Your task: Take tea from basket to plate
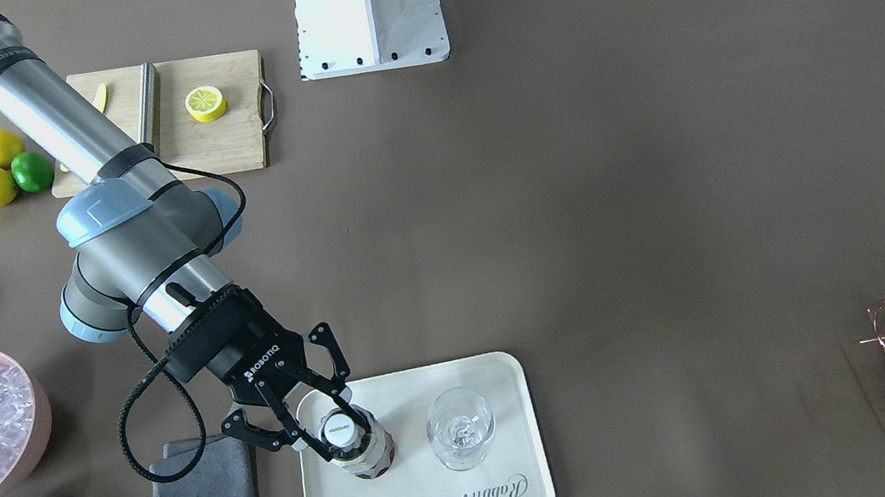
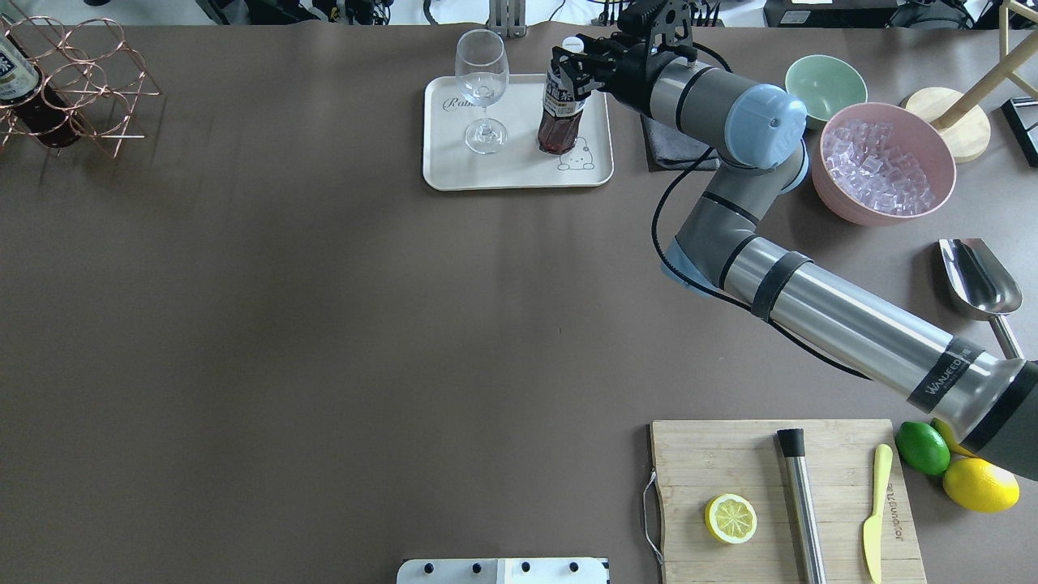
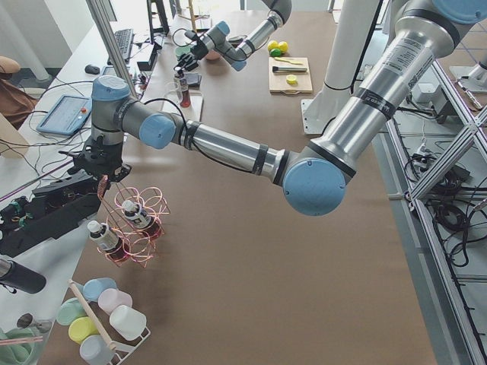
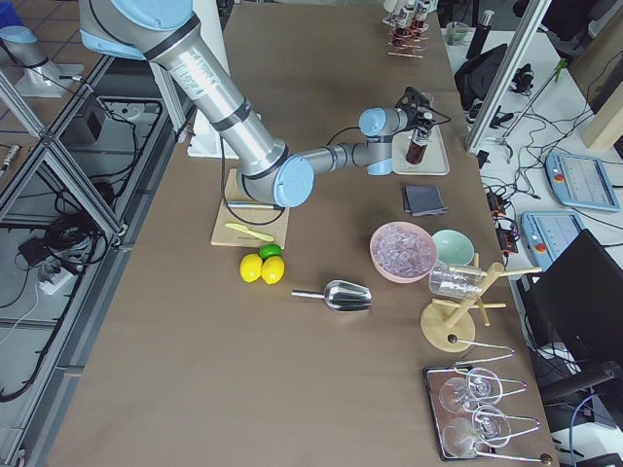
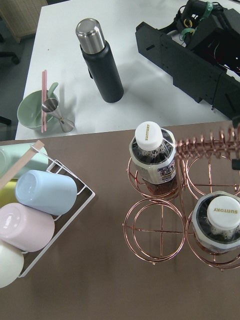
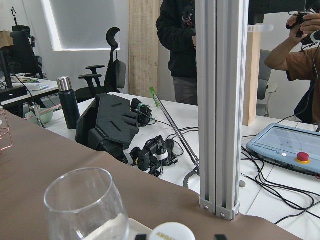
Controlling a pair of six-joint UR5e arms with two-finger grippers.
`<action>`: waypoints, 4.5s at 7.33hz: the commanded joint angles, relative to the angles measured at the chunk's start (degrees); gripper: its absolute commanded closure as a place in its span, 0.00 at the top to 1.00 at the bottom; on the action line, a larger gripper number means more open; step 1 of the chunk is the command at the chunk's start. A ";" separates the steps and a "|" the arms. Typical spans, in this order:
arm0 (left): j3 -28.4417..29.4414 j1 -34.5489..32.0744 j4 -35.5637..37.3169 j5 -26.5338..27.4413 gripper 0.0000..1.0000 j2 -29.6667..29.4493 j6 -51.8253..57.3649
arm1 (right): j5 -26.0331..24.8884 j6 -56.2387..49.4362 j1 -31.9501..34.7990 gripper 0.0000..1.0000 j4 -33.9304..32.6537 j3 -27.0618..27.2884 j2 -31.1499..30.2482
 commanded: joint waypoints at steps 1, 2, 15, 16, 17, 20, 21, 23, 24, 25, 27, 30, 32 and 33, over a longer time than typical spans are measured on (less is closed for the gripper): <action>0.87 -0.40 -0.79 -0.01 0.00 0.06 -0.64 | 0.41 -0.20 0.84 1.00 -0.26 2.08 -0.41; 0.87 -0.31 -0.87 -0.01 0.00 0.15 -0.64 | 2.58 0.06 2.76 1.00 -1.22 3.65 -0.41; -12.87 -1.10 -1.41 -10.79 0.94 11.71 10.08 | 46.77 0.77 20.24 1.00 -58.55 46.37 -43.36; -18.75 -1.54 -0.18 -13.87 0.94 16.80 20.26 | 50.64 0.07 24.10 1.00 -65.06 45.42 -43.91; -24.38 -1.63 0.00 -17.73 0.94 23.55 33.07 | 50.85 -0.28 26.40 1.00 -69.91 44.89 -44.96; -26.91 -0.93 0.01 -18.65 0.93 32.75 57.58 | 49.10 -0.29 31.59 1.00 -71.10 37.62 -45.85; -25.51 -0.93 1.66 -18.73 0.94 33.71 67.73 | 46.66 -0.37 32.65 1.00 -71.10 36.98 -47.59; -24.53 -1.02 5.53 -18.65 0.97 35.48 84.61 | 45.15 -0.37 32.75 1.00 -71.62 36.97 -52.51; -24.53 -0.67 5.89 -18.21 0.97 35.48 92.62 | 45.14 -0.46 33.79 1.00 -73.19 36.98 -52.36; -24.53 -0.49 5.98 -18.12 0.97 35.57 98.44 | 45.23 -2.72 34.68 1.00 -77.04 37.06 -51.92; -24.97 -0.49 6.25 -18.20 0.97 37.06 103.85 | 45.93 -7.82 36.86 1.00 -88.25 37.67 -48.26; -26.55 -0.57 9.04 -18.73 0.97 38.91 104.57 | 45.06 -26.96 42.14 1.00 -92.37 38.47 -48.39; -27.51 -0.58 9.50 -18.82 0.97 39.00 104.30 | 42.95 -31.40 43.12 1.00 -92.63 38.21 -49.02; -27.60 -0.58 9.41 -18.73 0.97 39.00 104.22 | 42.25 -31.49 43.12 1.00 -92.54 38.12 -48.93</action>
